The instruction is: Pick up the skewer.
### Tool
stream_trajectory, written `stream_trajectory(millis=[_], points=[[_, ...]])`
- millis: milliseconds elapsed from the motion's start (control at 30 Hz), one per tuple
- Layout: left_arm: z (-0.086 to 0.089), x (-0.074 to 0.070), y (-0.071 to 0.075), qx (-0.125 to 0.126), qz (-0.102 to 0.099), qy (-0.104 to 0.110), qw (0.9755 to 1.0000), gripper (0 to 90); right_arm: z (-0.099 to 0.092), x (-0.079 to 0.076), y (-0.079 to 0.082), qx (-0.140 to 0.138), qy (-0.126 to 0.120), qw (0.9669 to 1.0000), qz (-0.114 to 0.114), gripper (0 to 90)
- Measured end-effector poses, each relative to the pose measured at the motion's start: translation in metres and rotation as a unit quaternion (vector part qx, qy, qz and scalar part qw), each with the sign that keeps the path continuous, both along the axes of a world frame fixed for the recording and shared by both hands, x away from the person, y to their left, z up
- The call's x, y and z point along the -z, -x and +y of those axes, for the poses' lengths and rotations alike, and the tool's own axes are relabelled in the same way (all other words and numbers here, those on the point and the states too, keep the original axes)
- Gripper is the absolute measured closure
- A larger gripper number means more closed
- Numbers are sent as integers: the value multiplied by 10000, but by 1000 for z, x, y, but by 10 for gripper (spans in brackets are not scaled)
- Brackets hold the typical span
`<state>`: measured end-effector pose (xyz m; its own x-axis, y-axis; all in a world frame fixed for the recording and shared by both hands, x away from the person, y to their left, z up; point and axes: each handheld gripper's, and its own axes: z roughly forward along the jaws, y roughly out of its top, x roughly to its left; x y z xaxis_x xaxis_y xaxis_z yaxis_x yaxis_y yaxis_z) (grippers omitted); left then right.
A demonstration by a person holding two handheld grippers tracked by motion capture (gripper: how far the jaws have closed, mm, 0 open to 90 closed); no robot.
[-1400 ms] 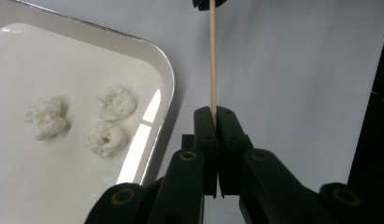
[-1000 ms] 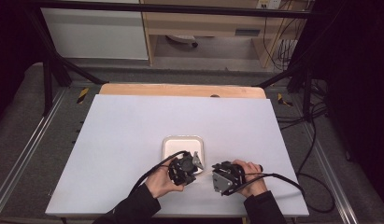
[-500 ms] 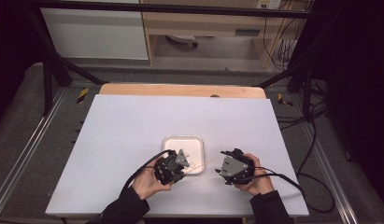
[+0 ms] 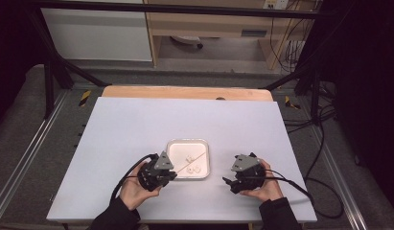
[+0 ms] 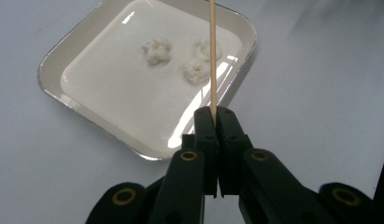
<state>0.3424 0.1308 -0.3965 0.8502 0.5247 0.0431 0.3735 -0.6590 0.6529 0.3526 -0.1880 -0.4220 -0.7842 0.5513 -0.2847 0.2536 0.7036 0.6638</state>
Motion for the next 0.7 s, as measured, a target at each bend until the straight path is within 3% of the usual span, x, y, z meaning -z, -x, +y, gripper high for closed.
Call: stream_trajectory(millis=[233,367,567,700], points=[[25,5,10,-321,-144,282,9990,885,-1,4,-3,289,-242,9981,494,84],[39,8,14,-538,-206,410,9975,884,1,5,-3,323,-399,9973,532,62],[59,17,17,-785,-229,589,9949,884,4,2,-7,511,-881,9917,789,33],[69,21,19,-934,-292,711,9927,884,5,1,-10,603,-1065,9884,903,20]])
